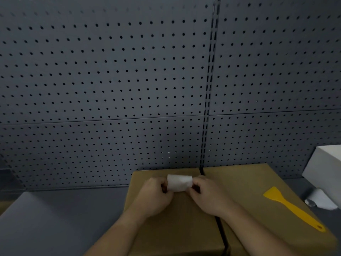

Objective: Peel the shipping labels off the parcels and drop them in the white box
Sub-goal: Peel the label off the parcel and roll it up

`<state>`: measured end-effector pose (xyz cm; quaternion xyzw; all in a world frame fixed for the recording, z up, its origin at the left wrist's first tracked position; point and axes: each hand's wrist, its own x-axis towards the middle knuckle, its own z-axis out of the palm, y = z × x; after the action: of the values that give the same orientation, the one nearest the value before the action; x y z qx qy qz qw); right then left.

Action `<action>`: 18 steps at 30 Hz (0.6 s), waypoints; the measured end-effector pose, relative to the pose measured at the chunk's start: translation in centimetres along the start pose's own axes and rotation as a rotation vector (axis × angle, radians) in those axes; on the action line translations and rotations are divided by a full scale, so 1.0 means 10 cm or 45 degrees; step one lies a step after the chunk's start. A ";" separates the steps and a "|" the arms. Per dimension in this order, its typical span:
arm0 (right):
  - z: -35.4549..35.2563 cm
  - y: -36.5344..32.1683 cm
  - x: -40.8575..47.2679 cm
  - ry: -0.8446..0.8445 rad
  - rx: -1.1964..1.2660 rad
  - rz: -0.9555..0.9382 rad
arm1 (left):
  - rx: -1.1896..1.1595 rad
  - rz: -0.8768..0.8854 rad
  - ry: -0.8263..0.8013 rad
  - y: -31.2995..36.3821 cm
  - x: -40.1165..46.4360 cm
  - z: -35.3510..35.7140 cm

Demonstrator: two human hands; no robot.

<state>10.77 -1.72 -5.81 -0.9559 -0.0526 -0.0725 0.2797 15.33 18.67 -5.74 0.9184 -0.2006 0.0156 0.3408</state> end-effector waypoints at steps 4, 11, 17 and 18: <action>-0.01 0.02 -0.01 -0.027 0.085 0.011 | -0.013 0.025 0.072 -0.07 -0.02 0.06; -0.01 0.05 0.08 -0.052 0.033 -0.019 | -0.064 0.065 0.116 -0.10 -0.06 0.07; -0.01 0.01 0.08 -0.045 -0.028 -0.028 | -0.038 0.105 0.134 -0.12 -0.06 0.09; -0.02 0.00 0.06 -0.042 -0.030 -0.028 | -0.023 0.110 0.140 -0.12 -0.05 0.10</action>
<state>11.39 -1.78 -5.58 -0.9595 -0.0667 -0.0605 0.2668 15.19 19.06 -7.35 0.9035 -0.2212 0.0789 0.3585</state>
